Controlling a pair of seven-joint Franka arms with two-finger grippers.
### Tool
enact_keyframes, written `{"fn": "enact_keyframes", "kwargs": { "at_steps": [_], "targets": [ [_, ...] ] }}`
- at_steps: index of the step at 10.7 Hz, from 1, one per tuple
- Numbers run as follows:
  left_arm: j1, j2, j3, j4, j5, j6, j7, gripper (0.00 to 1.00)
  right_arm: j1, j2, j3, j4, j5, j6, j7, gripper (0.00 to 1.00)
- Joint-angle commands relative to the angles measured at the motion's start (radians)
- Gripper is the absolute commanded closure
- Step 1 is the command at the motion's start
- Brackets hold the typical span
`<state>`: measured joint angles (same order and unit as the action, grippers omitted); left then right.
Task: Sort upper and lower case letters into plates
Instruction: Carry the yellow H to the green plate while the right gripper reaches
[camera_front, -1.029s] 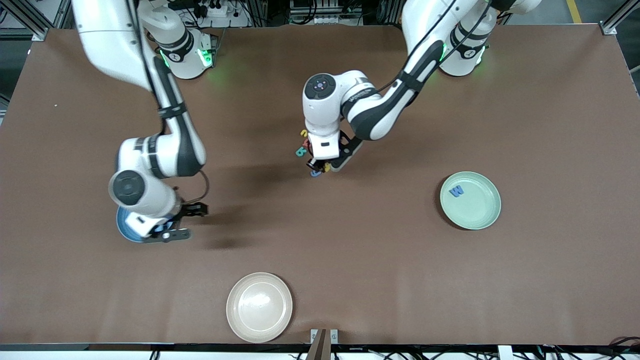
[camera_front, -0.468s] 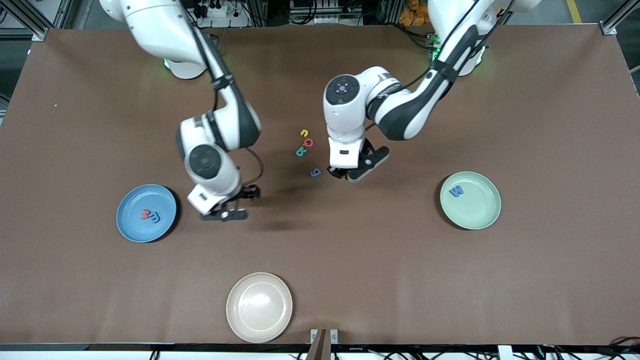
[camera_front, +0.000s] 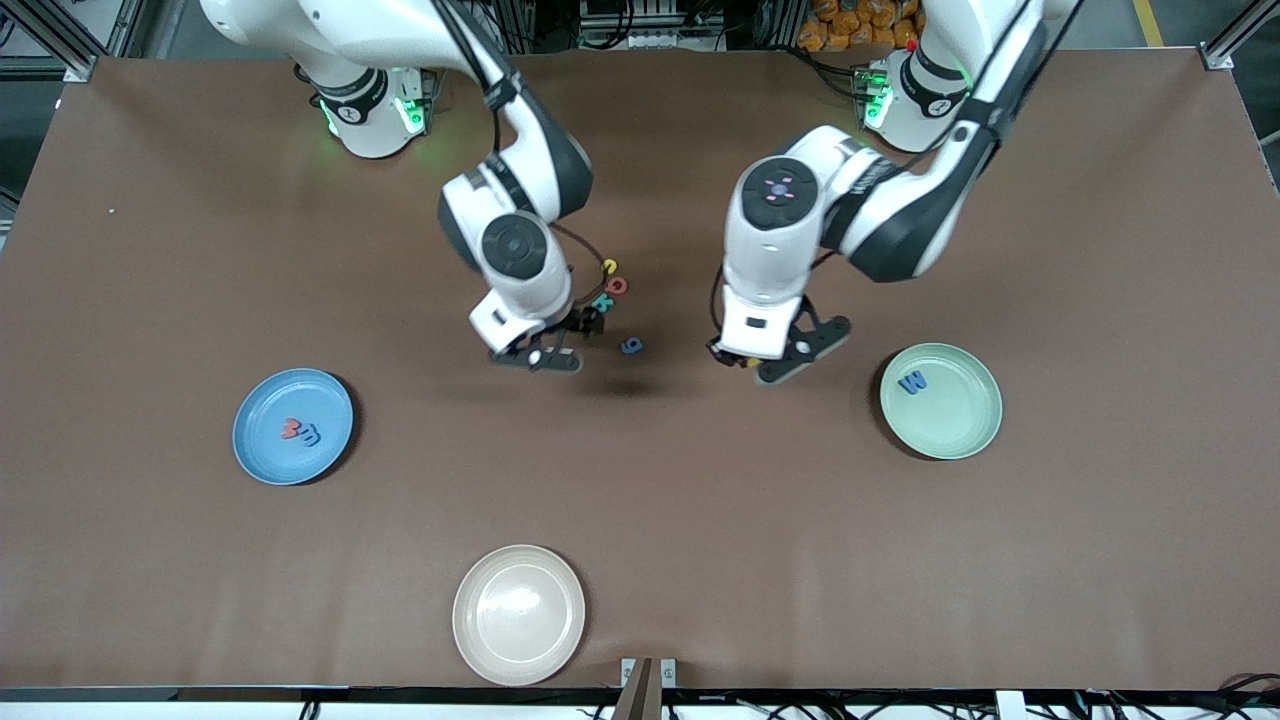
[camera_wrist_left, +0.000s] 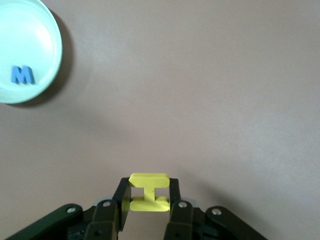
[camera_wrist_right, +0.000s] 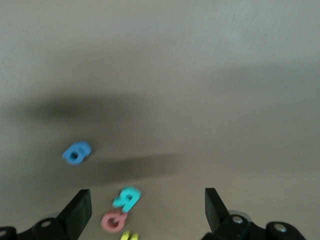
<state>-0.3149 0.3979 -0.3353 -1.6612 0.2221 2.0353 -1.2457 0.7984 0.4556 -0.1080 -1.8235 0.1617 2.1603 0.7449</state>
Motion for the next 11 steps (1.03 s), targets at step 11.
{"fn": "enact_keyframes", "kwargs": {
  "at_steps": [11],
  "targets": [
    [0.309,-0.088,-0.007,-0.031,-0.11,-0.214,0.574,1.0,-0.015,-0.091,0.205,-0.369,0.013,0.309,0.398,0.0]
  ]
}}
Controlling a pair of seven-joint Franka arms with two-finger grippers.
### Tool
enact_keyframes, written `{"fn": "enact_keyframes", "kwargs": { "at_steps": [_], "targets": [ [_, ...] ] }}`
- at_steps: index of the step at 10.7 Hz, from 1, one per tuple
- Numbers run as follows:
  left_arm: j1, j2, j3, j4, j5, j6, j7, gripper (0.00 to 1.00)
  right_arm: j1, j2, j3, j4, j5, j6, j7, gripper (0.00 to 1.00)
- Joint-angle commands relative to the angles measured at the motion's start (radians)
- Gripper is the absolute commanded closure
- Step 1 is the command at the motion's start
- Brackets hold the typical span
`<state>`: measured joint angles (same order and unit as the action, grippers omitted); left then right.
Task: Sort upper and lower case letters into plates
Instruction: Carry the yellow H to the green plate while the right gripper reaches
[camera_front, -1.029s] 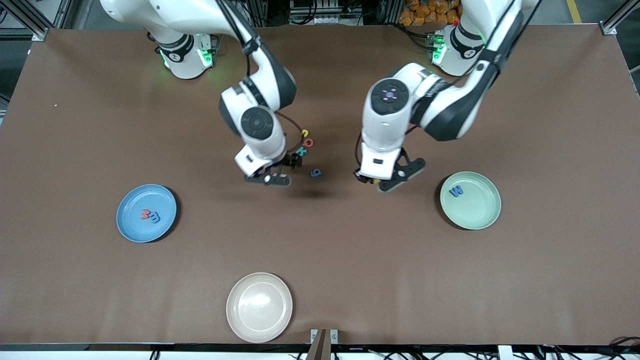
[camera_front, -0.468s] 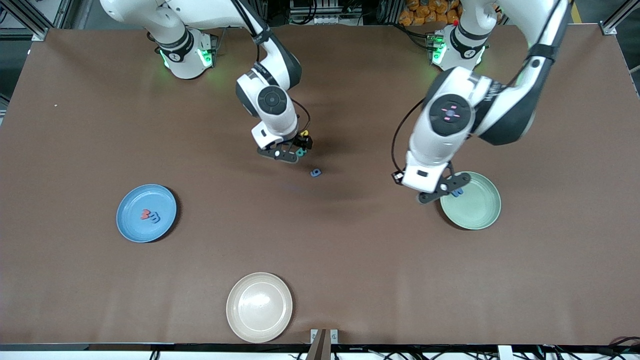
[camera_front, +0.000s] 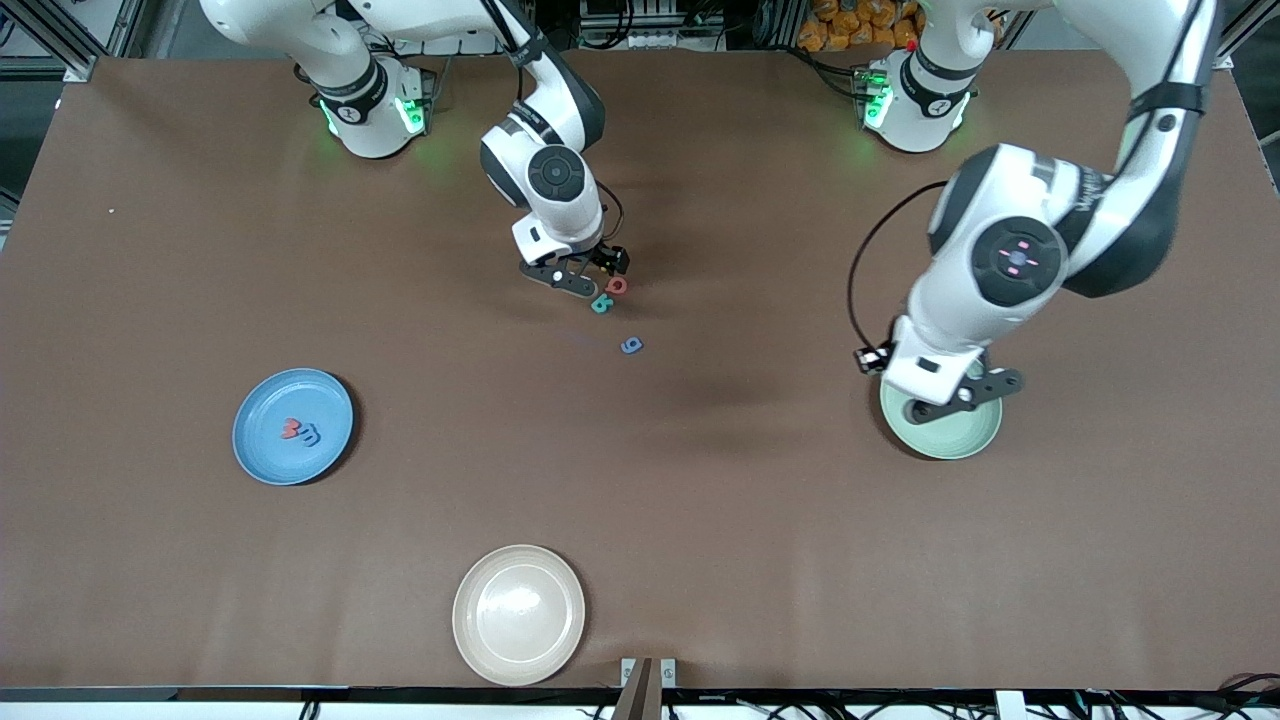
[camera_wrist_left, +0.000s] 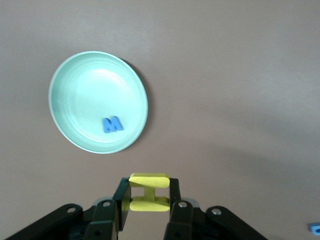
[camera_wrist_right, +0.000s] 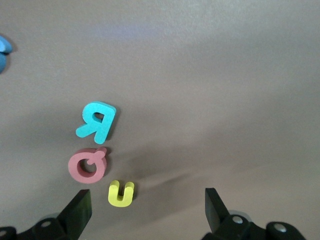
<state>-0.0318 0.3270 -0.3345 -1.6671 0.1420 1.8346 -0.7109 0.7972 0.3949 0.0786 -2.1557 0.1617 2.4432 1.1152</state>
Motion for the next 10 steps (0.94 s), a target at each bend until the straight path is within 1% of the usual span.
{"fn": "enact_keyframes", "kwargs": {
  "at_steps": [1,2,3,5,6,9,10],
  "targets": [
    [0.044,-0.01,-0.008,-0.037,-0.03,-0.014,0.042,1.0,-0.007,-0.009,0.02,-0.042,0.015,0.072,0.037,0.0],
    [0.053,0.006,-0.006,-0.049,-0.029,-0.014,0.057,1.0,0.006,0.013,0.021,-0.043,0.015,0.112,0.061,0.0],
    [0.084,0.023,-0.005,-0.059,-0.027,-0.014,0.088,1.0,0.013,0.021,0.02,-0.041,0.015,0.132,0.064,0.0],
    [0.146,0.075,-0.006,-0.068,-0.027,-0.012,0.164,1.0,0.014,0.03,0.021,-0.041,0.015,0.137,0.064,0.0],
    [0.174,0.105,-0.006,-0.069,-0.027,-0.012,0.2,1.0,0.017,0.036,0.032,-0.041,0.015,0.137,0.064,0.0],
    [0.182,0.193,-0.005,-0.068,-0.029,-0.011,0.215,1.0,0.033,0.068,0.039,-0.039,0.016,0.204,0.066,0.0],
    [0.199,0.217,-0.006,-0.065,-0.027,-0.005,0.215,1.0,0.033,0.079,0.039,-0.036,0.015,0.215,0.064,0.0]
  ]
}}
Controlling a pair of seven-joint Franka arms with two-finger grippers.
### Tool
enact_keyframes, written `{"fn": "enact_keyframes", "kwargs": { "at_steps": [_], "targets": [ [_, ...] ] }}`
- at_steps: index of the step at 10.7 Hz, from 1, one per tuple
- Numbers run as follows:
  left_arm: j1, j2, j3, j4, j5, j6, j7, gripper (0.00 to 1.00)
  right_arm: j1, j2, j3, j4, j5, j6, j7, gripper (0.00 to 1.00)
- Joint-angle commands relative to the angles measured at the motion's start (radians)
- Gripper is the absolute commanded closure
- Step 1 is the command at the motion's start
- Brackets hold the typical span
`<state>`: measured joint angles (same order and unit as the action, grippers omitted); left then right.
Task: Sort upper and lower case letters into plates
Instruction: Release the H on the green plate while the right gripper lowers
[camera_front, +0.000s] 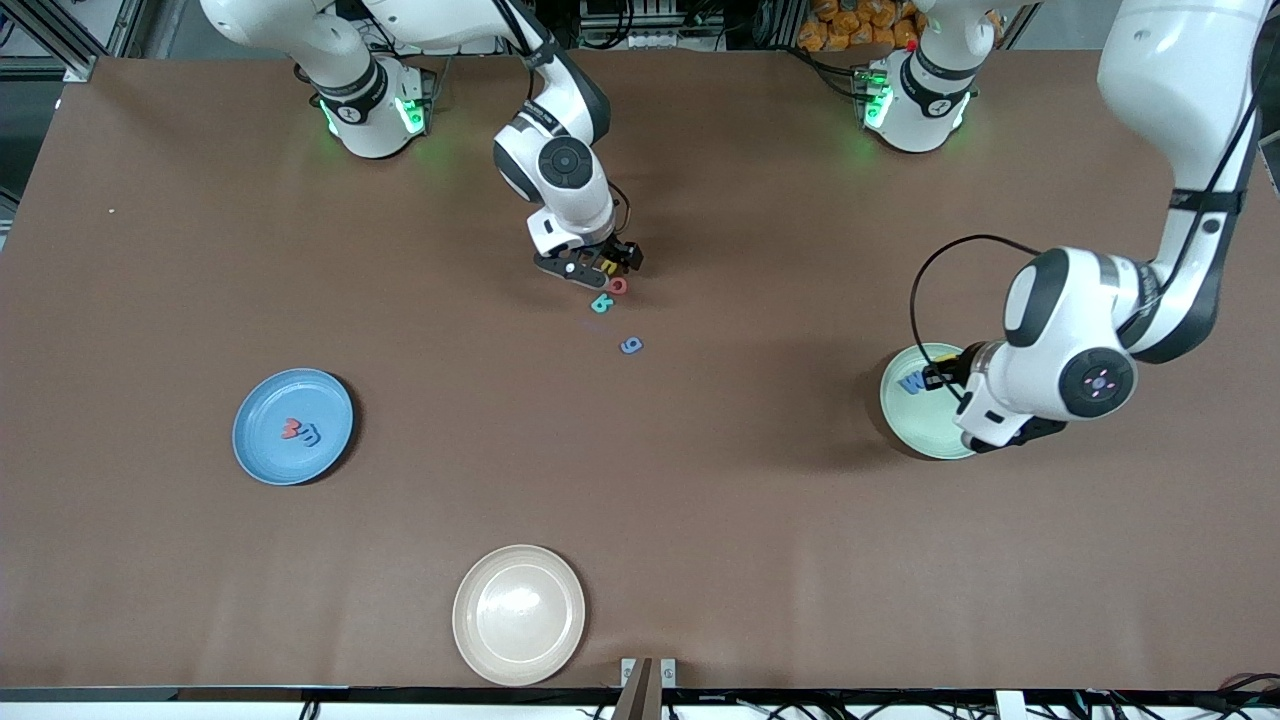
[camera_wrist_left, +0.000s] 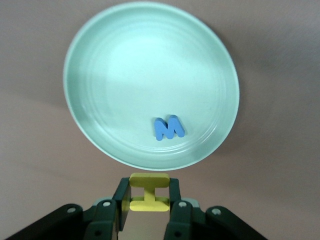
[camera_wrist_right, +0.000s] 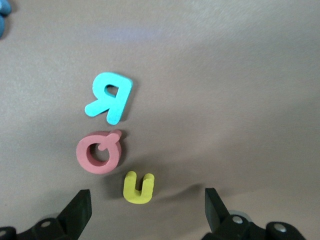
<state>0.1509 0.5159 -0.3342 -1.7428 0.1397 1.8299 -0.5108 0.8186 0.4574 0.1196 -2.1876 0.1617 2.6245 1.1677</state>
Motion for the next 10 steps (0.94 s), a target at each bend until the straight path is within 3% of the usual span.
{"fn": "enact_keyframes", "kwargs": {
  "at_steps": [1,4,6,7,10],
  "targets": [
    [0.021,0.056,-0.006,0.019,-0.014,0.005,0.02,1.0,0.011,0.024,-0.001,0.0,0.015,0.037,0.012,0.0],
    [0.021,0.098,0.003,0.039,-0.008,0.044,0.075,0.95,0.007,0.026,-0.003,0.006,0.015,0.042,0.013,0.0],
    [0.021,0.102,0.003,0.043,-0.006,0.054,0.113,0.45,0.002,0.026,-0.003,0.023,0.016,0.042,0.027,0.0],
    [0.022,0.101,0.003,0.043,-0.006,0.054,0.114,0.0,0.007,0.026,-0.003,0.026,0.015,0.042,0.049,0.0],
    [0.016,0.064,-0.002,0.045,-0.006,0.046,0.11,0.0,0.011,0.026,-0.003,0.025,0.015,0.039,0.059,0.0]
  ]
}}
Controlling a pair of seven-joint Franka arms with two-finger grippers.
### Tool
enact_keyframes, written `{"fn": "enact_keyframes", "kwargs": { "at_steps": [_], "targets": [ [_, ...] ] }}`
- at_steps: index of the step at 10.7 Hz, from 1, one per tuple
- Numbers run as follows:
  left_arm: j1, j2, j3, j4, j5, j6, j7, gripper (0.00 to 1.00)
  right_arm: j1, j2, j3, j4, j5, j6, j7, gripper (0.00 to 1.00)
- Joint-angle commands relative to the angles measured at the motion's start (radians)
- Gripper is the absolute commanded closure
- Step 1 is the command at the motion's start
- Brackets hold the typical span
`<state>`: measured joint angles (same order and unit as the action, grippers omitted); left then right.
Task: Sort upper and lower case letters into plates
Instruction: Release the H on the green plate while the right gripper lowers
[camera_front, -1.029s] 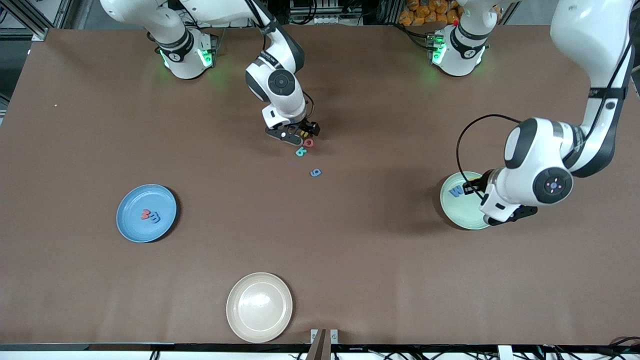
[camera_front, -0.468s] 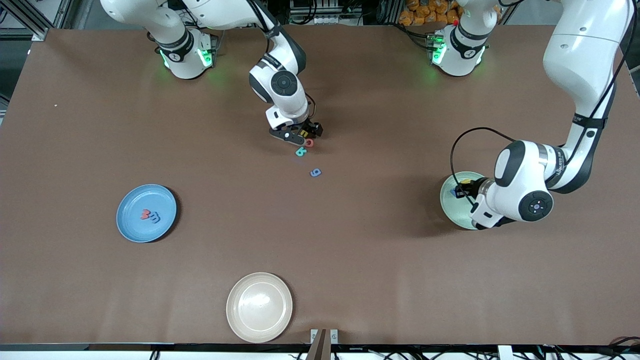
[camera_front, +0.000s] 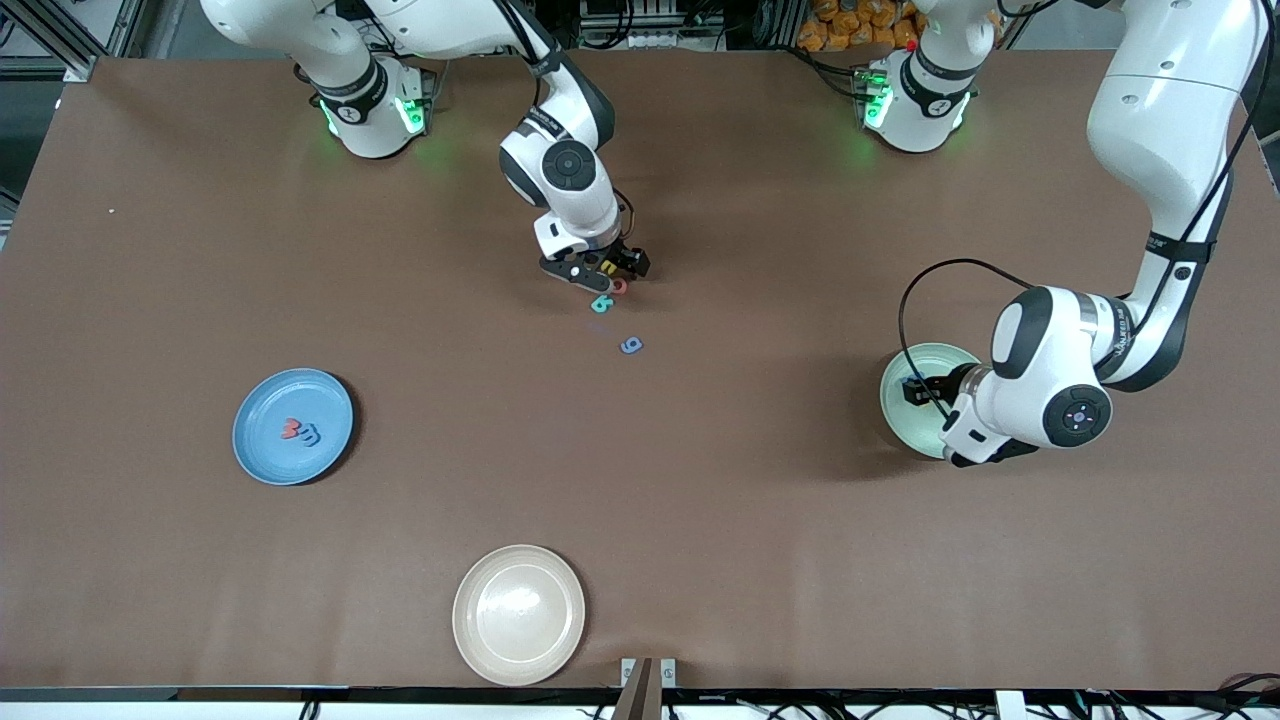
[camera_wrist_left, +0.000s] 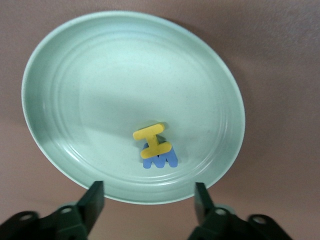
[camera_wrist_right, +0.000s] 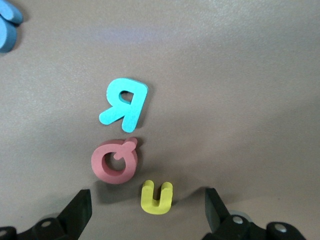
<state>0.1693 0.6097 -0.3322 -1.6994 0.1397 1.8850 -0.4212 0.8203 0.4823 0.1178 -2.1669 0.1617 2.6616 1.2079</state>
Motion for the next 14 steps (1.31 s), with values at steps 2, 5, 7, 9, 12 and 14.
{"fn": "enact_keyframes", "kwargs": {
  "at_steps": [2,5,7,9,12,14],
  "targets": [
    [-0.019,-0.077,-0.013,0.0,-0.006,-0.029,0.018,0.0,0.016,-0.001,-0.001,-0.001,0.015,-0.005,0.021,0.0],
    [-0.037,-0.14,-0.062,0.0,-0.009,-0.064,0.001,0.0,0.026,-0.005,-0.001,-0.007,0.015,-0.008,0.022,0.0],
    [-0.039,-0.153,-0.097,0.0,-0.008,-0.069,-0.045,0.0,0.026,-0.005,-0.001,-0.016,0.013,-0.009,0.025,0.0],
    [-0.048,-0.168,-0.136,0.0,-0.008,-0.075,-0.091,0.0,0.025,-0.005,-0.001,-0.022,0.013,-0.009,0.025,0.0],
    [-0.069,-0.171,-0.192,0.001,-0.006,-0.075,-0.187,0.0,0.02,-0.008,-0.003,-0.022,0.013,-0.006,0.028,0.7],
    [-0.12,-0.171,-0.196,0.001,-0.006,-0.073,-0.231,0.0,0.019,-0.01,-0.003,-0.021,0.013,0.001,0.064,1.0]
  ]
}}
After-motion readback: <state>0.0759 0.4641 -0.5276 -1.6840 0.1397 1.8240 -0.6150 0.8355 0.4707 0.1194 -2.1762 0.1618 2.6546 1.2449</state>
